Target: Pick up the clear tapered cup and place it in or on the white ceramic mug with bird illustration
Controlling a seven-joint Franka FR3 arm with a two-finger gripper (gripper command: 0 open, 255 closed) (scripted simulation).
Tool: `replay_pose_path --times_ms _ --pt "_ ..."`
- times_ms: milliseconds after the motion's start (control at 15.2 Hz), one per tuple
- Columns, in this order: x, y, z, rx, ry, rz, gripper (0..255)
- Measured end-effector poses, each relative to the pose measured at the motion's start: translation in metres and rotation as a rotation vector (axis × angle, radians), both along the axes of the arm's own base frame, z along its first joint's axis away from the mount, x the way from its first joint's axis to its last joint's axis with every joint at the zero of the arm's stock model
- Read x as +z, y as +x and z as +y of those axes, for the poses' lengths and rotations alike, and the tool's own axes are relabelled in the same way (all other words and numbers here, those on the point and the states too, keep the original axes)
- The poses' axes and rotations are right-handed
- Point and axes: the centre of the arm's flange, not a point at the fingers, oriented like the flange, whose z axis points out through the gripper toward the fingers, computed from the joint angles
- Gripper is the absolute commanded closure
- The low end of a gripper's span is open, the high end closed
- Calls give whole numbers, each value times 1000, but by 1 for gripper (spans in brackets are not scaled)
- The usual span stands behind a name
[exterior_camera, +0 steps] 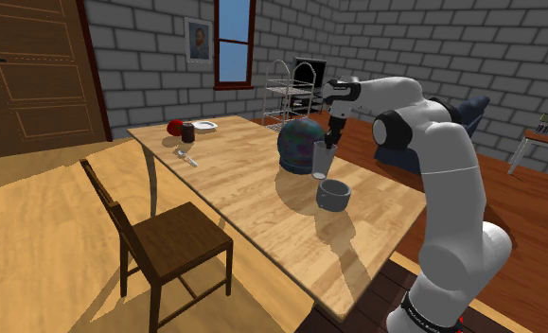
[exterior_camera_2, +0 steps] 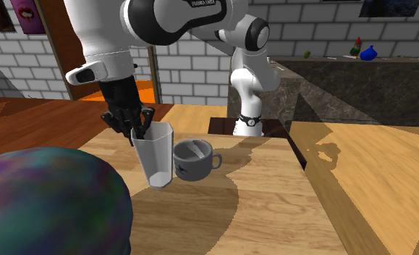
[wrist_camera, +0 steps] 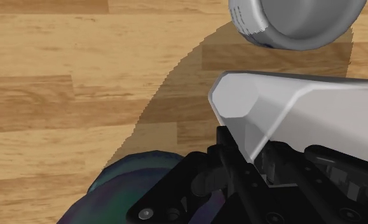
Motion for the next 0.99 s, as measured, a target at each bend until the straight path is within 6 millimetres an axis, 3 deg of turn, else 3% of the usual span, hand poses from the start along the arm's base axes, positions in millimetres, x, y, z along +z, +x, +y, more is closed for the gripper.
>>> replay_pose_path --times_ms 990 --pt "80 1 2 0 0 0 255"
